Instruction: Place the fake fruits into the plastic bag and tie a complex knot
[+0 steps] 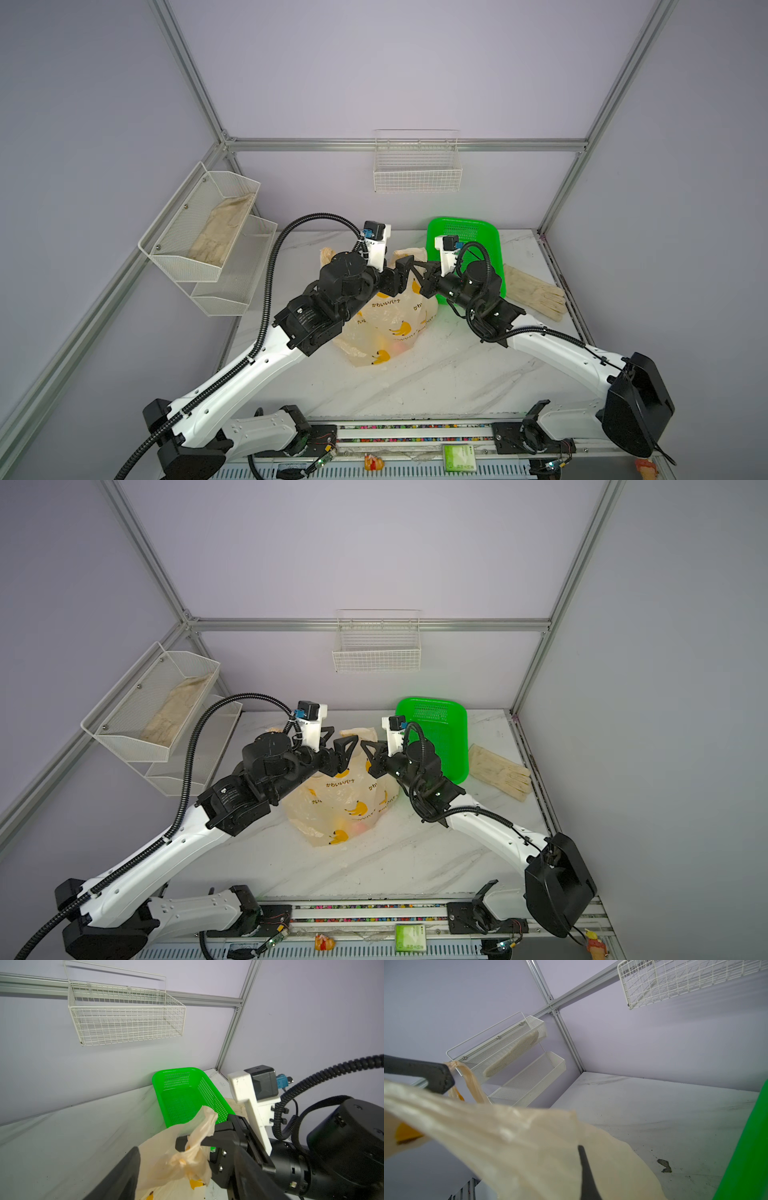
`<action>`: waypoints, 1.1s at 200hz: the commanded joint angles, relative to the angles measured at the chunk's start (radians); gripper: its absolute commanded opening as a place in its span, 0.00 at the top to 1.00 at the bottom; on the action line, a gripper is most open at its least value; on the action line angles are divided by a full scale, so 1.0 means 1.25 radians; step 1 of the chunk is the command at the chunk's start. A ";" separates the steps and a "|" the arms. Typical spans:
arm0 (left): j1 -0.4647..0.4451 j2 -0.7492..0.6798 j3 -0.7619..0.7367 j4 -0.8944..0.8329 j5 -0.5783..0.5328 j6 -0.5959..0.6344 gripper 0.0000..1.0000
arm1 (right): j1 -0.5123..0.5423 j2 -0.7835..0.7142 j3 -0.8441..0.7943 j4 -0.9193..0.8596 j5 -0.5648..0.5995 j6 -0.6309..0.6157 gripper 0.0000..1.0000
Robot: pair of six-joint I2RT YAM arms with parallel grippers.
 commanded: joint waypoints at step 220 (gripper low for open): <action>0.235 0.031 0.158 -0.122 0.683 0.020 1.00 | -0.085 -0.054 0.103 -0.143 -0.400 -0.527 0.11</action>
